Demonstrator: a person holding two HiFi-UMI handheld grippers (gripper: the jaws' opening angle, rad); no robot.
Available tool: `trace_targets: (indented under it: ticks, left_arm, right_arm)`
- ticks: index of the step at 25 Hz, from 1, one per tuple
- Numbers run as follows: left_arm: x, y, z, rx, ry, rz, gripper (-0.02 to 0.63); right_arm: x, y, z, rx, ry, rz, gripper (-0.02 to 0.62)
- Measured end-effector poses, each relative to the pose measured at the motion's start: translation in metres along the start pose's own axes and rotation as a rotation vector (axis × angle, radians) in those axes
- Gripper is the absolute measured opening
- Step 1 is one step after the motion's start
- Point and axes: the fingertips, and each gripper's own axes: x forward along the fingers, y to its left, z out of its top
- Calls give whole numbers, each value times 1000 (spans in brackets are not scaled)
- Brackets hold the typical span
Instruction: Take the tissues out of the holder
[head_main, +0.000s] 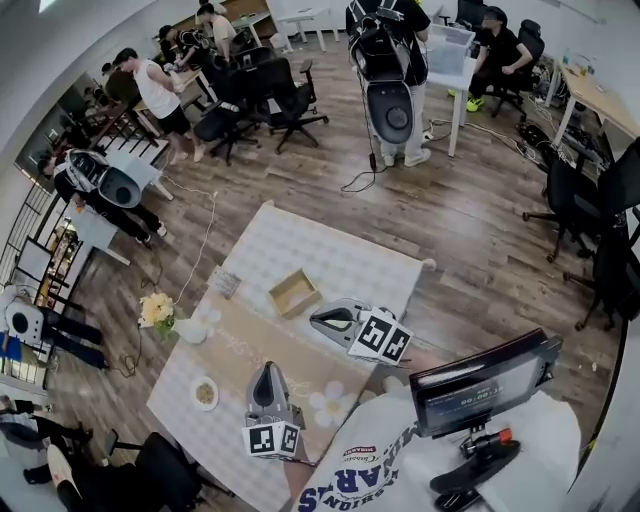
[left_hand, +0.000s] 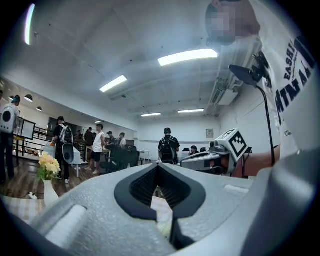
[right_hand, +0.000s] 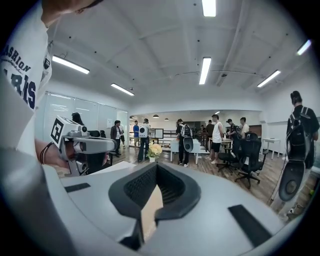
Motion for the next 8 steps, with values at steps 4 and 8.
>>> trace_targets:
  ticks: [4,8]
  left_arm:
    - [-2,-8,-1,3,5,2,3]
    - [-1,-13,3,7,12,-14,3]
  right_arm:
    - [-9,-3,1,11,-8,1,6]
    - [-16,-7,6,17,-27,-34,6]
